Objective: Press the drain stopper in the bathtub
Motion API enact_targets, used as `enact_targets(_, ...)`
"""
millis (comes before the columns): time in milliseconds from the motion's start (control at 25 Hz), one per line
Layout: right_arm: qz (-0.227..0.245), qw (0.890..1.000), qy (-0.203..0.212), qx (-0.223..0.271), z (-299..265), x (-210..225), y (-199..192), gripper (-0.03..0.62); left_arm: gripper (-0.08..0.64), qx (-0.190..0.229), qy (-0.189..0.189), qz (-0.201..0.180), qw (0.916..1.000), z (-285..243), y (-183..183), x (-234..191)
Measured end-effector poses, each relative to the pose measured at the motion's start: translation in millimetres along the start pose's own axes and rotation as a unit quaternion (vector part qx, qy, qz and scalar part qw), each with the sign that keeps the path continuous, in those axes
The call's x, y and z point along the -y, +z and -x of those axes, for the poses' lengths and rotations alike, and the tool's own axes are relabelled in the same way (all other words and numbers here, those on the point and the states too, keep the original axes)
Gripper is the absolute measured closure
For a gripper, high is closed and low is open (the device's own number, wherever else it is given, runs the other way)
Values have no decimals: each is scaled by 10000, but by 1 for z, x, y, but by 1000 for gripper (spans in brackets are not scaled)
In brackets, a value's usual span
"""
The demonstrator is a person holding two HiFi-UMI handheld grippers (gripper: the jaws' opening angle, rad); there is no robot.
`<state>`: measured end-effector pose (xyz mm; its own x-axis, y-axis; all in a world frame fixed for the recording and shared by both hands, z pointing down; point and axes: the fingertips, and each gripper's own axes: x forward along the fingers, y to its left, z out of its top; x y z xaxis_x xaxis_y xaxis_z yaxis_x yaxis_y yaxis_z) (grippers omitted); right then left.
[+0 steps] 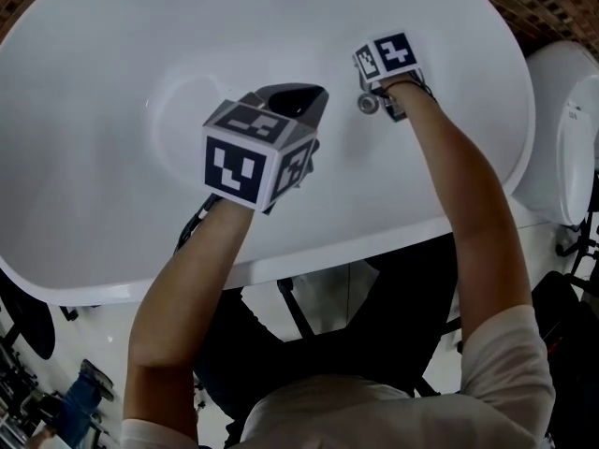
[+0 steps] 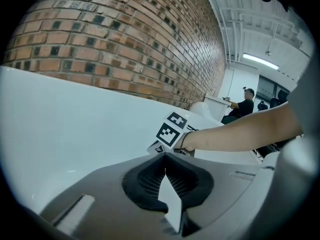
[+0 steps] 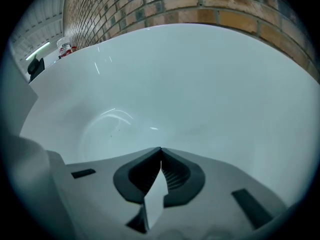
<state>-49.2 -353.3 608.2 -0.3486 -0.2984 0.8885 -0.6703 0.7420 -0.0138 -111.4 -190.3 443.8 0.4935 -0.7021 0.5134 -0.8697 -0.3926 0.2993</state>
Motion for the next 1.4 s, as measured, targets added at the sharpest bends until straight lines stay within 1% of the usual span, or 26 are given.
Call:
enact_targets(200, 129, 9994, 46, -333, -26, 8, -16, 577, 554, -161, 16, 148, 9998, -10, -11, -6)
enact_targets(520, 153, 9969, 51, -776, -62, 23, -48, 577, 554, -398, 34, 454, 9982, -21, -30, -15)
enact_targets(640, 227, 9955, 50, -924, -74, 28, -59, 577, 554, -655, 61, 366, 9972, -24, -34, -14)
enact_targets(880, 168, 9930, 87, -1162, -91, 33, -78, 578, 554, -1211, 60, 165, 9925, -32, -37, -24)
enact_targets(1040, 146, 9917, 132, -1271, -101, 40, -81, 577, 554, -1375, 42, 135, 9904, -46, -33, -29)
enact_targets(1120, 139, 9908, 175, -1336, -106, 42, -83, 577, 554, -1338, -11, 254, 9907, -53, -31, -30)
enact_targets(1280, 27, 9871, 384, -1554, -119, 43, -97, 577, 554, -1218, -171, 638, 9904, -67, -36, -29)
enact_targets(1400, 36, 9828, 511, -1773, -127, 42, -112, 577, 554, -1332, -194, 712, 9883, -70, -48, -29)
